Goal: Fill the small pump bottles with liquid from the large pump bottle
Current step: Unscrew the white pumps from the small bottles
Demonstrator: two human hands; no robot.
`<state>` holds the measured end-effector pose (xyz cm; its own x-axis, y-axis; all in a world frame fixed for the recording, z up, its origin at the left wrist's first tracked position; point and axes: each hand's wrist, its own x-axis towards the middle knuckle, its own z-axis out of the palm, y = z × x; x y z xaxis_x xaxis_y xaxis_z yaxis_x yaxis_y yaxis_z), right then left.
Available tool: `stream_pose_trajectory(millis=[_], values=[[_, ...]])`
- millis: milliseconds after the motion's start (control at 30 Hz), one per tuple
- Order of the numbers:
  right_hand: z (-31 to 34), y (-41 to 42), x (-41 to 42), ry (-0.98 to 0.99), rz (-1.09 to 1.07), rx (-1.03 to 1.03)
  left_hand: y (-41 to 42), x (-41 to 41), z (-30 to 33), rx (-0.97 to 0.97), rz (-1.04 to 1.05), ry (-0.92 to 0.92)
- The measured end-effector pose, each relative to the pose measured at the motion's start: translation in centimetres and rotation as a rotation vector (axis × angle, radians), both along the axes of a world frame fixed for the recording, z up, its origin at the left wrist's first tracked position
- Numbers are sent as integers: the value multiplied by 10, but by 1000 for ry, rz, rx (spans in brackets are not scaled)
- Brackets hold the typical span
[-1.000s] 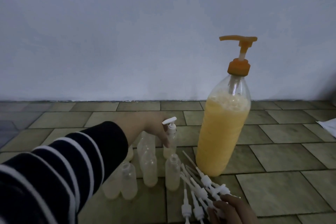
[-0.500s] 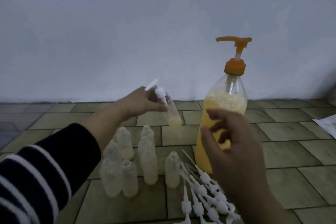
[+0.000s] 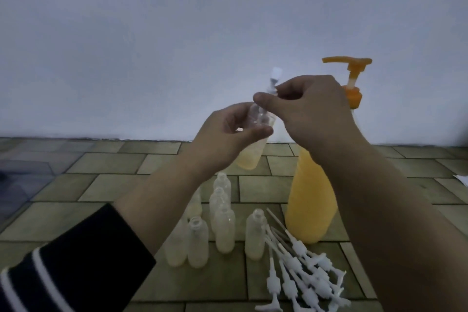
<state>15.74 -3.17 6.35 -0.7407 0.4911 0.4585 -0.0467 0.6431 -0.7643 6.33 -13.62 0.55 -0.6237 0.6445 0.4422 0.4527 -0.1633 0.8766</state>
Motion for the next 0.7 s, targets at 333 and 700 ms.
stream_pose_trajectory(millis=[333, 700], values=[[-6, 14, 15, -55, 243, -223, -4, 13, 1, -147, -145, 18], [-10, 18, 25, 205, 54, -37, 3, 8, 0, -252, -31, 113]])
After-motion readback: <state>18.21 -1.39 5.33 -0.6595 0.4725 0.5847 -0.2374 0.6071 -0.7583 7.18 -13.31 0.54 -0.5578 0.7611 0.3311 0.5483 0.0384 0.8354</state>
